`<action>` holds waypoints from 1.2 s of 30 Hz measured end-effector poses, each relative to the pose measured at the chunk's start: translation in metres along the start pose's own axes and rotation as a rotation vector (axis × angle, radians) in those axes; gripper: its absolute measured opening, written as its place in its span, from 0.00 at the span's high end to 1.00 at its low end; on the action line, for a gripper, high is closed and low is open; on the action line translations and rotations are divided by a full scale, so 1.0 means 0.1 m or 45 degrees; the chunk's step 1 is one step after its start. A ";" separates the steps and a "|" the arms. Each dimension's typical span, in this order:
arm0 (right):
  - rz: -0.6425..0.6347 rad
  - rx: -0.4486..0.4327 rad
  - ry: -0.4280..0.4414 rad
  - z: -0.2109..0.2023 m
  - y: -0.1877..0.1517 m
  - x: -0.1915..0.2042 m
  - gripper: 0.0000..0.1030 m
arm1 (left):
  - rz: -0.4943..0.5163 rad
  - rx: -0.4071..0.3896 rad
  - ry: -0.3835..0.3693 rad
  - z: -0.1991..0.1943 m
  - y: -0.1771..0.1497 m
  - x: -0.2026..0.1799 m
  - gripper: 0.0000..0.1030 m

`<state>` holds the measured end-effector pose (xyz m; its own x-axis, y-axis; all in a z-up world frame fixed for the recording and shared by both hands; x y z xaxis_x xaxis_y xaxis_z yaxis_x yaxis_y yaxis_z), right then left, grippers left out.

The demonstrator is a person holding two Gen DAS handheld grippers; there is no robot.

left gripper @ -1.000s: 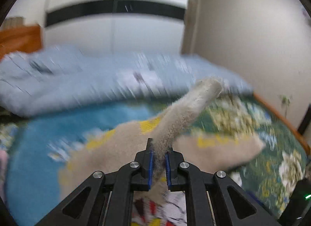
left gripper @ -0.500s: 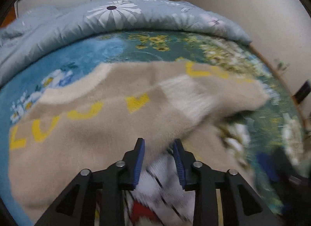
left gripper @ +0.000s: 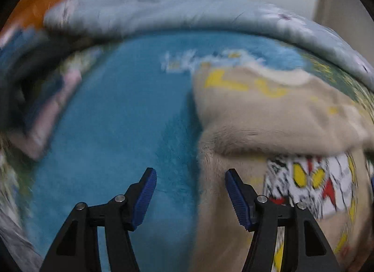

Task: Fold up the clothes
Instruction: 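Smooth the folded sleeves flat on the sweater with both grippers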

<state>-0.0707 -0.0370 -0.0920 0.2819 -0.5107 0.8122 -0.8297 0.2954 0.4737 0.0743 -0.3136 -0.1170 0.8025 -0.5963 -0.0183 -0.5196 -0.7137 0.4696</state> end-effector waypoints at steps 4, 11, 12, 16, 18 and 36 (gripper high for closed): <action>-0.039 0.007 0.075 0.04 0.00 0.05 0.10 | -0.245 -0.002 -0.060 0.20 0.01 0.07 0.37; -0.123 0.023 0.032 0.16 0.11 0.14 0.10 | -0.411 -0.036 -0.152 0.17 0.00 0.18 0.36; -0.172 0.040 -0.001 0.22 0.15 0.19 0.10 | -0.401 -0.033 -0.140 0.17 0.00 0.15 0.36; -0.355 0.167 -0.090 0.47 0.27 0.39 0.10 | -0.425 -0.023 -0.202 0.11 0.04 0.21 0.36; -0.465 0.205 -0.161 0.61 0.32 0.51 0.10 | -0.437 -0.037 -0.248 0.02 0.08 0.24 0.37; -0.872 0.556 -0.567 1.28 0.09 0.29 0.52 | -0.263 -0.220 -0.510 -0.06 0.30 -0.26 0.30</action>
<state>-0.1320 -0.1528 -0.1075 0.6418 -0.7513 0.1539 -0.6837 -0.4697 0.5585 0.0397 -0.3178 -0.0971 0.6902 -0.5673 -0.4493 -0.2775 -0.7809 0.5597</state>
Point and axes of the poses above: each gripper's, at about its wrist camera, not at the fingertips, and z roughly the way its jaws point, x to its left, y to its top, the point moved 5 cm from there along z, roughly the way its jaws point, and after that the axes turned 2 degrees about -y, right-handed, at the moved point
